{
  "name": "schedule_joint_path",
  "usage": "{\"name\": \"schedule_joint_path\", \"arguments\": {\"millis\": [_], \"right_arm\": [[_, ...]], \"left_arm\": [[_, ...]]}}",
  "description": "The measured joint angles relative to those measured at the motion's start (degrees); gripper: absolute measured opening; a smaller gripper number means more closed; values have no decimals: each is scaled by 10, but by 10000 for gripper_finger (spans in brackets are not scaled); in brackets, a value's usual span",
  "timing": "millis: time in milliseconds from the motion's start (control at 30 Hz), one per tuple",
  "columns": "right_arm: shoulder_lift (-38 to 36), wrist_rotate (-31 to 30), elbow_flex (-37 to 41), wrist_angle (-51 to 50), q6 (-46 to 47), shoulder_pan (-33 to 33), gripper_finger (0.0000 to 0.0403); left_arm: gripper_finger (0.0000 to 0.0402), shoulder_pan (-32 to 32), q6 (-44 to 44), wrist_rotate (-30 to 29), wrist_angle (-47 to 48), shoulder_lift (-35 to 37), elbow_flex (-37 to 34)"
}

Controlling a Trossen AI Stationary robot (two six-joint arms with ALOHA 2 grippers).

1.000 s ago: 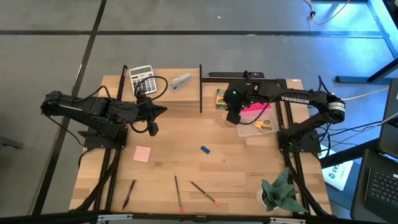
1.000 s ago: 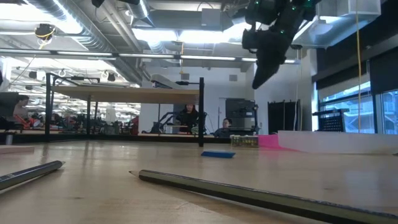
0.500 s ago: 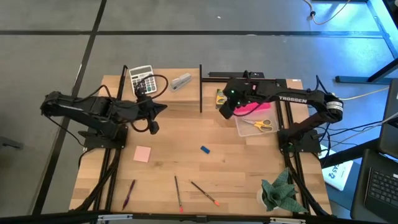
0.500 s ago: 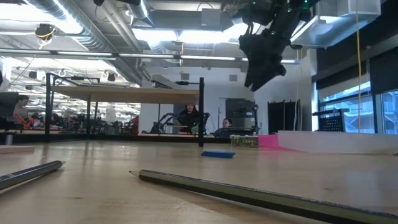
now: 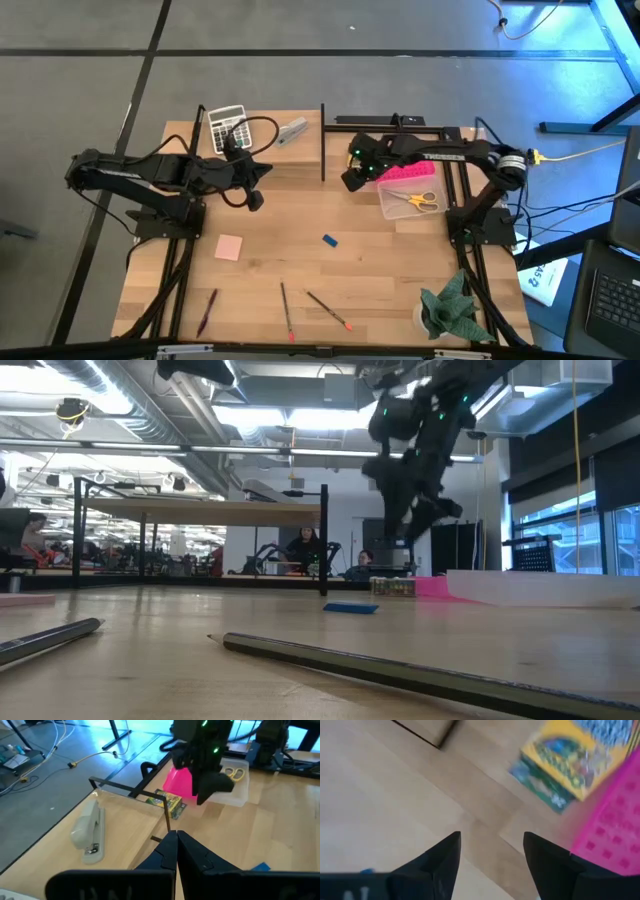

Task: Pack school essentials
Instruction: Adjust the pink supply box

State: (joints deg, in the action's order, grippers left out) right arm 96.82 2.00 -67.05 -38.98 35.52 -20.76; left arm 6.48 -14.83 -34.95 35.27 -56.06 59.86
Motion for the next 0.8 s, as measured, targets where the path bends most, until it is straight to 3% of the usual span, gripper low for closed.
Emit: {"name": "schedule_joint_path", "arguments": {"millis": [367, 800], "right_arm": [[69, 1, 0, -18, -28, -29, 217], [69, -86, 0, -57, -30, -56, 217]], "left_arm": [[0, 0, 0, 1, 0, 0, 0], [0, 0, 0, 1, 0, 0, 0]]}}
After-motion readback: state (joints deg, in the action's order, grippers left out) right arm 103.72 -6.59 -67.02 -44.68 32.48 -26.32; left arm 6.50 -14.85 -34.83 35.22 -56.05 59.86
